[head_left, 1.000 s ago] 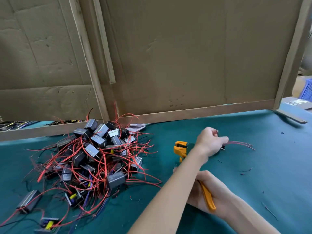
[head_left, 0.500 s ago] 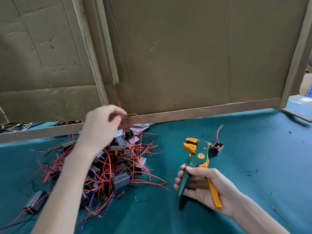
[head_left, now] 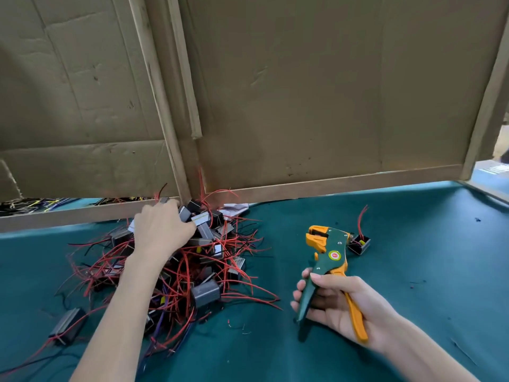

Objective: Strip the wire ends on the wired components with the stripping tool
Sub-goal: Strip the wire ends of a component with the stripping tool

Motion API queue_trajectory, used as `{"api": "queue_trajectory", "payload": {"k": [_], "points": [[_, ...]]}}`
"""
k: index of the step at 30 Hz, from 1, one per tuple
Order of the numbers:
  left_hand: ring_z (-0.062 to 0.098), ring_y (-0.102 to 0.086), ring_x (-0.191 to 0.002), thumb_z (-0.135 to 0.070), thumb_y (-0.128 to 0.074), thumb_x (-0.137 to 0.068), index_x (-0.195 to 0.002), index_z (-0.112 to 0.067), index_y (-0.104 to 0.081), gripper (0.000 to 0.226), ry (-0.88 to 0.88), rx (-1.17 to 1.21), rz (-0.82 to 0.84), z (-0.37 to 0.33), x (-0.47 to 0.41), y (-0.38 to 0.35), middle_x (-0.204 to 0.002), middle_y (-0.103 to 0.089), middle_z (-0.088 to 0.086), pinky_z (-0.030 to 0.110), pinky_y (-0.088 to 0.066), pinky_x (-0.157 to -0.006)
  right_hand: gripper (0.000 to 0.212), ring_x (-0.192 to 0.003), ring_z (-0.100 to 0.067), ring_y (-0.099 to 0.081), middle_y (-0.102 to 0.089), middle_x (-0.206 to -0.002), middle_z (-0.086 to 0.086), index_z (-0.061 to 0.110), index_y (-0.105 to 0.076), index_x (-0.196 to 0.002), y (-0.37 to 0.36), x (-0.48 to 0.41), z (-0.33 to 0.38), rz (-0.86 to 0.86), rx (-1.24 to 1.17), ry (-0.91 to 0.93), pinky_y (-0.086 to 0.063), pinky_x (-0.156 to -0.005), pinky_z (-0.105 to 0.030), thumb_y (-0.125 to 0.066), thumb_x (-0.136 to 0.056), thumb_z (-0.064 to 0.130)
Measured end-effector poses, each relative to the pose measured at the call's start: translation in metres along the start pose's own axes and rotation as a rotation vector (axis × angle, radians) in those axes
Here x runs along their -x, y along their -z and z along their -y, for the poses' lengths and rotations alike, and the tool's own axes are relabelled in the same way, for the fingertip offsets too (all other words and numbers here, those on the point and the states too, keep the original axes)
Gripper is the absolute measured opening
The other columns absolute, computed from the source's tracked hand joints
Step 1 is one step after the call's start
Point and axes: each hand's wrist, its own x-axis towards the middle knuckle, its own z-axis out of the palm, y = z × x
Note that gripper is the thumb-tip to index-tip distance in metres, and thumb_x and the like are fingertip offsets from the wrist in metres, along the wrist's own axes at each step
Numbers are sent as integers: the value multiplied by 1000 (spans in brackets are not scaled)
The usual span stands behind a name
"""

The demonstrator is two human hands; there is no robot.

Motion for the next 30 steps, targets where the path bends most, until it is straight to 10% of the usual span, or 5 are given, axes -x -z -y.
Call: {"api": "queue_trajectory", "payload": {"k": [6,10,13,25,30], "points": [[32,-59,-100,-23,-73,-83,-107,-11,-68,27,-75,310,-246,5,2,15,-105,-68,12,44,-46,-92,16,-77,-39,-68,-65,-87,-26,-5,-73,-85,1,-1,0,6,31,21,-58,-71,-49,-68,-71,-1],[4,-55,-83,-15,-75,-79,-99,-19,-68,21,-318,662,-442,-13,20,51,-95,-70,-5,14,-40,-83,20,-78,-40,-68,-65,-87,-26,-5,-73,-85,3,-1,5,8,24,47,-58,-71,-49,-71,-66,0],[-5,-58,-76,-10,-78,-75,-89,-25,-66,23,-519,854,-301,-39,41,65,-84,-68,-15,0,-38,-71,23,-77,-39,-69,-66,-87,-26,-4,-74,-84,5,1,14,-8,9,95,-59,-69,-48,-73,-62,1],[22,-48,-83,-50,-59,-86,-79,-24,-41,33,-636,342,181,-99,75,-44,-85,-57,-1,32,-36,-80,28,-76,-35,-69,-66,-83,-23,-2,-60,-98,11,9,36,-75,184,115,-60,-67,-44,-64,-71,3],[15,-57,-85,-14,-61,-87,-120,-22,-40,40,-487,687,328,-102,77,-51,-94,-64,-8,22,-37,-75,32,-76,-38,-68,-66,-84,-24,-4,-61,-99,10,10,35,-57,207,110,-60,-69,-47,-67,-69,3]]}}
